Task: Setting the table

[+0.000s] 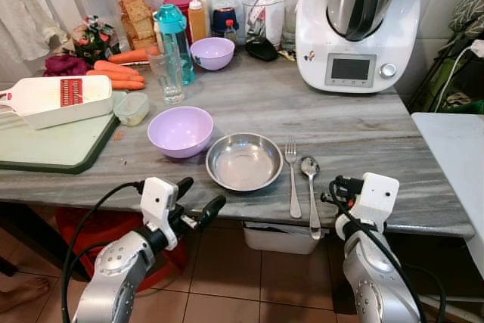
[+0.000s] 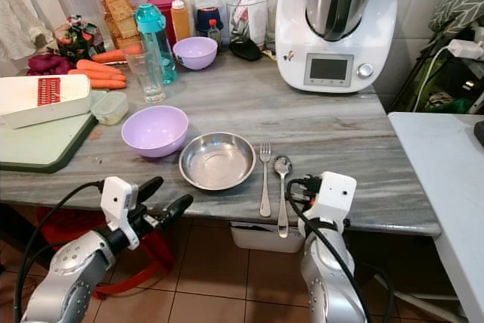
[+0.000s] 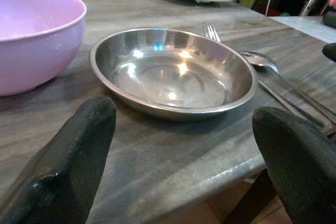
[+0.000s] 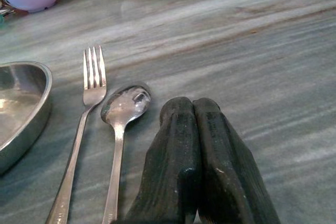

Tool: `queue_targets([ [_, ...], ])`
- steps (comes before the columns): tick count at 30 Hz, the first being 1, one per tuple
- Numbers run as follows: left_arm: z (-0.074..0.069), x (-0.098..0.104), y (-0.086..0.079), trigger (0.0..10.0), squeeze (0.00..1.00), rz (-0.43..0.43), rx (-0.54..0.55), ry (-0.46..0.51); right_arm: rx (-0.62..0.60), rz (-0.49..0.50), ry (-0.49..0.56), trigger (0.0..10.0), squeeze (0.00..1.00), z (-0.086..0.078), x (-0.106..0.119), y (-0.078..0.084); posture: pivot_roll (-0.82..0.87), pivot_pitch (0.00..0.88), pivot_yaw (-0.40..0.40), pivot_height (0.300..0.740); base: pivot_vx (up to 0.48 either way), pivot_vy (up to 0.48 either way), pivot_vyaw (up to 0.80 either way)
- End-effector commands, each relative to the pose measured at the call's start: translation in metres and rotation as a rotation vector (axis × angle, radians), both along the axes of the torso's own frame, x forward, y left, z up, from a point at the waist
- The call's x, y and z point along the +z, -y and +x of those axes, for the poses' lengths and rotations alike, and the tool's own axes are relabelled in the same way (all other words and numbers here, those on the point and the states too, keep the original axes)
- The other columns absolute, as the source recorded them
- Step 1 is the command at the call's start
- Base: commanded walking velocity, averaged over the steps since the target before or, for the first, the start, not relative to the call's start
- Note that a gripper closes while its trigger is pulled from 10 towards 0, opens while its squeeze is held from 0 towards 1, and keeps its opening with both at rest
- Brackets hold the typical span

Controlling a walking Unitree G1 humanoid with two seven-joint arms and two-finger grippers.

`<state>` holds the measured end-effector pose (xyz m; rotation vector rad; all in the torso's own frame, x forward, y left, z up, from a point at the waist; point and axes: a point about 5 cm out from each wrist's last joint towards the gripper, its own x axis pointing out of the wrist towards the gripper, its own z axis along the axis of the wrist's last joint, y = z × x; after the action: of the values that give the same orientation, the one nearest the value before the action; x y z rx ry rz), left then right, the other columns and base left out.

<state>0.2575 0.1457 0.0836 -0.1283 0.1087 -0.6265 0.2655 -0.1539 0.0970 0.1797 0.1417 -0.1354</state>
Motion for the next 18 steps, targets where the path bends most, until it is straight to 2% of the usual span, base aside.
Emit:
queue_targets([
  [1,0.0004,0.0038,0.0003,10.0,0.0,0.013,0.002,0.019,0.013,0.01,0.044,0.0,0.0,0.003,0.0123,-0.0058,-0.01,0.0,0.053,0.74,0.0,0.0,0.0],
  [18,0.0002,0.0038,0.0003,10.0,0.0,0.014,0.005,0.02,0.021,0.017,0.049,0.0,0.0,0.0034,0.0129,-0.0069,-0.01,0.0,0.053,0.74,0.0,0.0,0.0],
])
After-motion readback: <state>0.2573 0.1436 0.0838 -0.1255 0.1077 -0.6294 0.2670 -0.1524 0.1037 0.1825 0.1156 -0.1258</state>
